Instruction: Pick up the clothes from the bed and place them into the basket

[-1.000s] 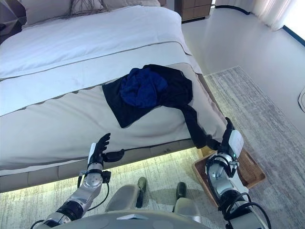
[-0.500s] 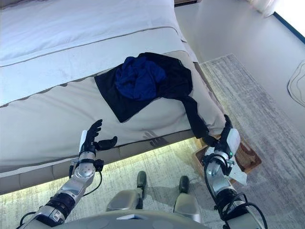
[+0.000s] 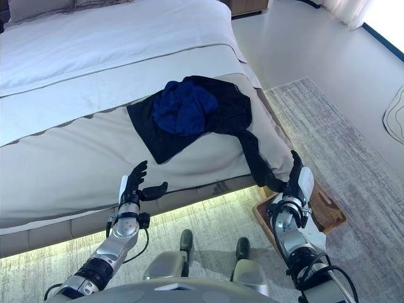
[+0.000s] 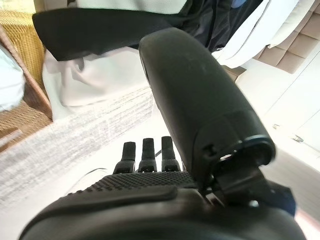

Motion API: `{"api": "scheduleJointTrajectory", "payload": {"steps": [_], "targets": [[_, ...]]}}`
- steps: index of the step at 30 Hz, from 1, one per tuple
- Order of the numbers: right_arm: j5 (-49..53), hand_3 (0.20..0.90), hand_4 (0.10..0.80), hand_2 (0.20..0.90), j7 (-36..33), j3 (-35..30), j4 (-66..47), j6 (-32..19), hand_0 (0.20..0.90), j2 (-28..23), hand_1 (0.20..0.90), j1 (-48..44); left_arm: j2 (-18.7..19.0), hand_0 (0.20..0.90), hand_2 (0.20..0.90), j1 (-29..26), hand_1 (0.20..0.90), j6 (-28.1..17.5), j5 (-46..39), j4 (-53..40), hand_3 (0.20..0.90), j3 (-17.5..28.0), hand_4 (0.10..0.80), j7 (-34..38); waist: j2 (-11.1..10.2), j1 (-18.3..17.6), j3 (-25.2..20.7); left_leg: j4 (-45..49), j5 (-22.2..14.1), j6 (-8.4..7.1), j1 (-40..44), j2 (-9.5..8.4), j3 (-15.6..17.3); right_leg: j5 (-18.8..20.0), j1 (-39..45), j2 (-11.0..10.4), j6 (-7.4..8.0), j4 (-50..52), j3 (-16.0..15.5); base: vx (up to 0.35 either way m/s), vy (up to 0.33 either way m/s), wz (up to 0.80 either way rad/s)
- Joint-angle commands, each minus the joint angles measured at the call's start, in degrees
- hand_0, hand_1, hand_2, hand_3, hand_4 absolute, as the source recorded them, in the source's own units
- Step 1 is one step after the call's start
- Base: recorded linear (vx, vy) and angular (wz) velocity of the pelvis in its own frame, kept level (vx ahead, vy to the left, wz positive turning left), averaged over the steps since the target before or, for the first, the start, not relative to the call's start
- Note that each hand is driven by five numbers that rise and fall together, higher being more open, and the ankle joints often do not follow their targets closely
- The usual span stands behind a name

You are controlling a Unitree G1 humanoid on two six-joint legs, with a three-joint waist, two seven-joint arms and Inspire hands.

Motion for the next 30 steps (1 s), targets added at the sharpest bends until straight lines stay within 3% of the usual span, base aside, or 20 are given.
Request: {"api": "scheduleJointTrajectory", "payload": {"steps": [1,3,4,7,8,14,20,26,30], "targets": [[0.06,0.9,0.8,0.9,0.81,0.12,-2.9,-3.94,0.9,-1.32,0.9,-3.09,4.96,0.9,0.9,-2.11,0.9,-3.98,1.56,-5.57,0.9,-1.06,0.8,0.52,-0.56,1.12,-3.05,0.34,-1.52,4.41,-1.06,-2.47,-1.14,-0.2,-1.25,-2.77,2.27,18.06,1.38,0.141,0.15,-0.1],[-0.59,0.9,0.8,0.9,1.78,-0.28,-2.64,-4.47,0.9,-1.02,0.9,-2.44,5.63,0.9,0.9,-1.55,0.9,-3.81,2.01,-5.87,0.9,-1.1,0.8,0.38,-0.18,0.9,-3.09,-1.09,-1.32,4.8,0.13,-3.07,-1.92,1.54,-4.65,-1.76,2.65,24.05,1.36,0.136,0.063,-0.13],[-0.59,0.9,0.8,0.9,2.42,-0.29,-2.97,-4.03,0.9,-1.03,0.9,-2.24,5.93,0.9,0.9,-1.11,0.9,-3.51,2.21,-5.87,0.9,-0.73,0.8,0.08,-0.32,0.46,-2.96,-1.82,-1.32,4.59,1.1,-3.35,-2.62,2.58,-6.3,-0.92,2.7,22.37,1.41,0.151,-0.069,-0.09],[-0.49,0.9,0.8,0.9,3.93,0.44,-4.74,-1.92,0.9,-0.58,0.9,-1.82,5.82,0.9,0.9,-1.45,0.9,-3.9,-0.22,-3.77,0.9,0.49,0.8,-0.4,-0.67,-1.58,-2.23,-2.55,-2.54,3.82,3.21,-2.83,-4.34,4.72,-9.02,-1.06,2.83,13.3,3.37,0.126,-0.134,0.02],[0.34,0.9,0.8,0.9,4.26,1.38,-5.42,-0.09,0.9,-0.27,0.9,-1.81,5.2,0.9,0.9,-2.5,0.9,-2.84,-1.99,-3.04,0.9,0.57,0.8,-1.22,-1.0,-1.63,-3.0,-2.76,-2.38,3.98,2.41,-2.44,-4.0,1.88,-6.09,0.36,2.12,9.13,4.87,0.085,-0.168,0.08],[-0.65,0.9,0.8,0.9,7.2,3.38,-2.1,-0.1,0.9,-0.89,0.9,-5.98,1.47,0.9,0.9,-4.29,0.9,-2.5,-0.11,-2.08,0.9,-1.77,0.8,0.09,-2.29,0.31,-4.82,-2.76,-2.45,3.02,1.66,-2.05,-2.76,3.02,-0.78,0.2,1.57,-0.02,2.39,0.037,-0.094,0.2],[-5.03,0.9,0.8,0.9,7.05,4.3,-8.54,4.49,0.9,-6.51,0.9,-8.65,3.55,0.9,0.9,-3.01,0.9,-1.45,0.23,-4.0,0.9,-1.39,0.8,-1.32,-2.59,1.41,-4.95,-2.76,-2.85,2.89,2.48,-2.02,-3.27,1.97,0.93,-0.22,1.42,0.36,0.51,0.056,-0.012,0.11],[-2.83,0.9,0.8,0.9,14.95,8.7,-8.73,16.74,0.9,-12.74,0.9,-30.37,5.2,0.9,0.9,-5.86,0.9,0.29,0.95,-2.43,0.9,-1.97,0.8,-3.74,-3.26,4.04,-4.96,-2.76,-3.04,2.38,2.12,-2.04,-4.85,1.31,1.64,-0.56,1.02,-0.03,-1.46,0.034,-0.009,0.11],[-1.91,0.9,0.8,0.9,17.63,11.3,-3.98,17.67,0.9,-15.25,0.9,-38.66,5.57,0.9,0.9,-6.41,0.9,0.59,1.4,-1.61,0.9,-2.94,0.8,-4.85,-3.36,5.49,-5.4,-2.76,-2.72,2.22,1.83,-2.22,-5.97,1.07,1.92,-0.68,0.77,-0.08,-2.49,0.074,0.02,0.17]]}}
